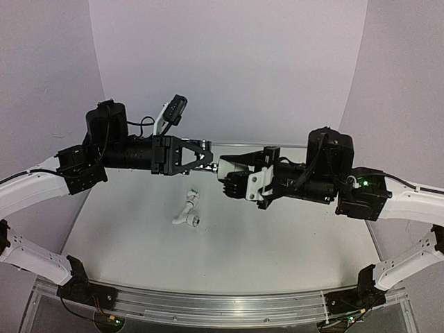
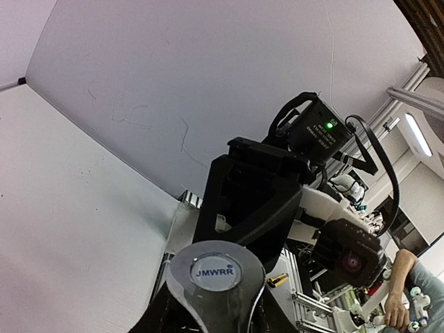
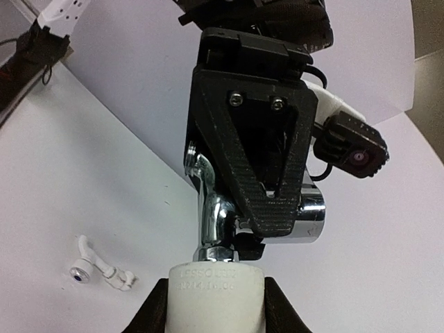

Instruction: Install the water faucets

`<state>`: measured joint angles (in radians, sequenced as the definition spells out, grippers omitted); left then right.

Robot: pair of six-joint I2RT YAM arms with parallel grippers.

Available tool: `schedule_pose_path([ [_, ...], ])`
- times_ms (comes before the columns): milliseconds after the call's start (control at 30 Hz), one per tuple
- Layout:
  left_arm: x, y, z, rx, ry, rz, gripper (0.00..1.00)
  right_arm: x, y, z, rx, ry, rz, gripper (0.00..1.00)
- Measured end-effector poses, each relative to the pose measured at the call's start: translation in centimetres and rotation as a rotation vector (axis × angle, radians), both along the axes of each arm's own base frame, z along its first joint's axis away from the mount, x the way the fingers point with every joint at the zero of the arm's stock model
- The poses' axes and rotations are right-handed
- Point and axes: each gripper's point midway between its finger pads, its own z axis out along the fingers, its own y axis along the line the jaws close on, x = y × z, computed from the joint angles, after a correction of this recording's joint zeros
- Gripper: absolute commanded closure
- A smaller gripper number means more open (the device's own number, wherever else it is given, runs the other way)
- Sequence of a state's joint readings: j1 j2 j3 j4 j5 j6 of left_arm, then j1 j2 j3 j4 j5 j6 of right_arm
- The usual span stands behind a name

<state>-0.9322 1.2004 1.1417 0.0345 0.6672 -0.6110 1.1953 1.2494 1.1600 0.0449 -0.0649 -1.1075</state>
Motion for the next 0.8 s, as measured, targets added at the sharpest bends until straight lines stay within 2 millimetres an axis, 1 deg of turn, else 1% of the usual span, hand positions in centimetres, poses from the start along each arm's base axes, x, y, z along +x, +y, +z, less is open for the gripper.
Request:
schedule_pose_path([
  [233, -0.5, 0.5, 0.7, -0.020, -0.085, 0.007, 1.00, -1.0, 0.5, 0.4, 0.079, 0.375, 0.003, 1.00],
  [300, -0.7, 0.6, 0.8, -0.024, -0.114, 0.001, 1.00, -1.4, 0.6, 0.5, 0.102, 0.498, 0.007, 0.93],
  [400, -1.2, 0.7, 0.9, -0.029, -0.151, -0.006, 1.00, -2.1, 0.8, 0.5, 0.136, 0.700, 0.024, 0.73],
  [433, -1.3, 0.8, 0.8, -0.029, -0.162, -0.005, 1.00, -2.2, 0.9, 0.4, 0.146, 0.771, 0.031, 0.59],
  [467, -1.2, 0.8, 0.8, -0.029, -0.173, 0.000, 1.00, -2.2, 0.9, 0.4, 0.160, 0.852, 0.039, 0.48],
  [533, -1.0, 0.9, 0.8, -0.024, -0.185, 0.016, 1.00, -2.0, 1.0, 0.5, 0.183, 0.993, 0.045, 0.31],
  [600, -0.5, 1.1, 0.3, 0.000, -0.179, 0.047, 1.00, -1.2, 0.8, 1.2, 0.224, 1.122, 0.047, 0.19],
  [633, -0.2, 1.2, 0.0, 0.013, -0.170, 0.064, 1.00, -0.8, 0.7, 1.9, 0.245, 1.156, 0.050, 0.13],
  [700, 0.5, 1.3, -0.6, 0.040, -0.149, 0.099, 1.00, -0.1, 0.2, 3.8, 0.290, 1.181, 0.066, 0.07],
  [800, 1.4, 1.5, -1.3, 0.070, -0.100, 0.148, 1.00, 0.0, -0.4, 6.3, 0.322, 1.107, 0.089, 0.02],
])
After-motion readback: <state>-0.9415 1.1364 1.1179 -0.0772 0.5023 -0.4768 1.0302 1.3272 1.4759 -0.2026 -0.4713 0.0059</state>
